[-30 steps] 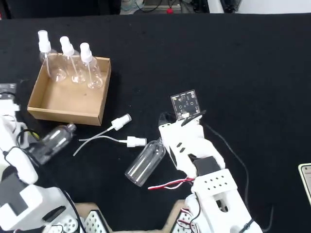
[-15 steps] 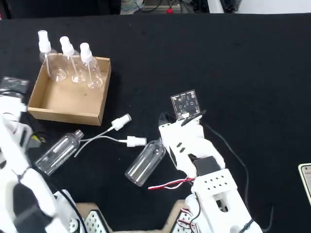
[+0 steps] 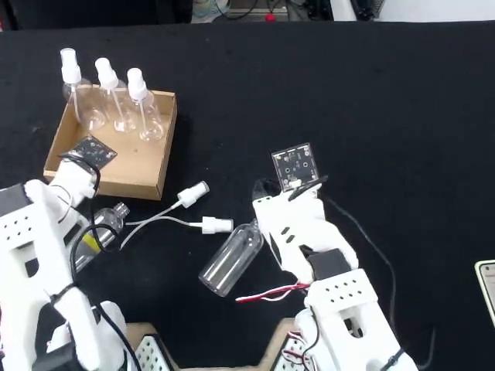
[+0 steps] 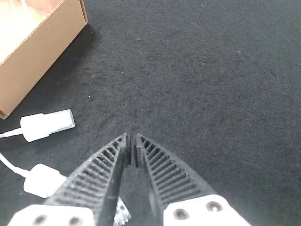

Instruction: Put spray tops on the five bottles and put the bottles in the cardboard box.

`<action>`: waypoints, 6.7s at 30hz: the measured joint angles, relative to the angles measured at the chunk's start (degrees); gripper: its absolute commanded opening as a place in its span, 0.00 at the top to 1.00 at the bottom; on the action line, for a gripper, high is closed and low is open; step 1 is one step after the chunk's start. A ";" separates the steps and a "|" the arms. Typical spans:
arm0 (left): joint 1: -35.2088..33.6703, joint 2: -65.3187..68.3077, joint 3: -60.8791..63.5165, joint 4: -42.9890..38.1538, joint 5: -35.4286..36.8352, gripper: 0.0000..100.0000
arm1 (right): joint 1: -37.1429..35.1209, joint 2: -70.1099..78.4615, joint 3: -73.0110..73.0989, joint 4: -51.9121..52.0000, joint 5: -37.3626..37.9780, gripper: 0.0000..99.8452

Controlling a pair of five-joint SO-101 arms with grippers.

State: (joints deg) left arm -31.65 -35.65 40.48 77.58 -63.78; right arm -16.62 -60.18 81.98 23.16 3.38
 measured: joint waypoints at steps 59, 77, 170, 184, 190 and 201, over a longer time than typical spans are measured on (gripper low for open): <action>6.15 13.71 12.22 -23.74 -1.93 0.66 | 0.00 0.00 0.00 0.00 0.00 0.99; 6.15 13.71 1.67 -3.16 -1.93 0.82 | 0.00 0.00 0.00 0.00 0.00 0.99; 58.29 40.62 -37.89 14.24 45.98 0.72 | 56.62 0.00 -11.25 25.76 14.95 0.99; 57.67 38.07 -28.48 7.12 46.51 0.70 | 56.62 0.00 -11.25 25.76 14.95 0.99; 57.49 30.15 -26.11 6.68 50.46 0.65 | 56.62 0.00 -11.25 25.76 14.95 0.99; 57.41 28.75 -8.44 -10.99 52.04 0.65 | 56.62 0.00 -11.16 25.76 14.95 0.99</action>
State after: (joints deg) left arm 25.76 -6.90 32.04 66.59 -11.74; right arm 40.00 -60.18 70.81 48.92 18.33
